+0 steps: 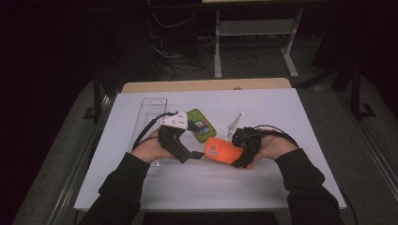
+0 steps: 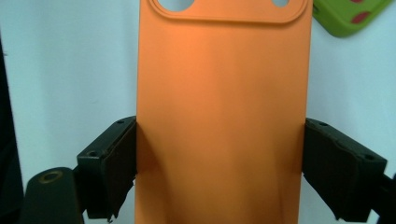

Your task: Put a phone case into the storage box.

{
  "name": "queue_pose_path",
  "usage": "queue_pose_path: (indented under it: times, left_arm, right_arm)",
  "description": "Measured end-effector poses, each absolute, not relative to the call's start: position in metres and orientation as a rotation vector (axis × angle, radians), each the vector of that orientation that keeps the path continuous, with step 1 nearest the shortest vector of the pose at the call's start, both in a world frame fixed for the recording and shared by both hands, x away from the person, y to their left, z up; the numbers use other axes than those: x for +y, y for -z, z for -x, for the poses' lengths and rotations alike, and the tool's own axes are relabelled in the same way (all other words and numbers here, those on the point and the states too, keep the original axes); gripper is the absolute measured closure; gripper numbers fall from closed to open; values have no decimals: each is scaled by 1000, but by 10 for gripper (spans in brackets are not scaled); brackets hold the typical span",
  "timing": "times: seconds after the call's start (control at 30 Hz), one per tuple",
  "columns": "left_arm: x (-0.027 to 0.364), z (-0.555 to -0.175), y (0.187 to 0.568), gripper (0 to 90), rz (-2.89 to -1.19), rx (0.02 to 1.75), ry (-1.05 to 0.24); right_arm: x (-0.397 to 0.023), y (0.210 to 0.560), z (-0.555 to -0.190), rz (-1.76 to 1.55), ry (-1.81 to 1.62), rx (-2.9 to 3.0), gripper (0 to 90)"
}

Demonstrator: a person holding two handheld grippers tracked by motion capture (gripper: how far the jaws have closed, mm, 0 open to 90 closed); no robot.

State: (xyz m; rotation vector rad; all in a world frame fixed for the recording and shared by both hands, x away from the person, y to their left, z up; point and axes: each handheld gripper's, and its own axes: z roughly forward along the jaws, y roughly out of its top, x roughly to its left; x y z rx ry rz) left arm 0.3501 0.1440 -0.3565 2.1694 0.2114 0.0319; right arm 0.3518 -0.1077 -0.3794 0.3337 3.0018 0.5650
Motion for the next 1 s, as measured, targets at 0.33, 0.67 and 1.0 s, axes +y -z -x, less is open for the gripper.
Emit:
queue_pose_path:
  times: [0.33, 0.67, 1.0]
  left_arm:
    - [137, -346, 365, 0, -2240, 170, 9]
    - [125, -340, 375, 0, -2335, 76, 11]
    - [116, -336, 384, 0, -2378, 31, 35]
  right_arm:
    - [-88, 380, -341, -221, -533, 3007, 154]
    - [-81, 377, -334, -146, -539, 3015, 154]
    - [-72, 373, -328, -87, -552, 3019, 153]
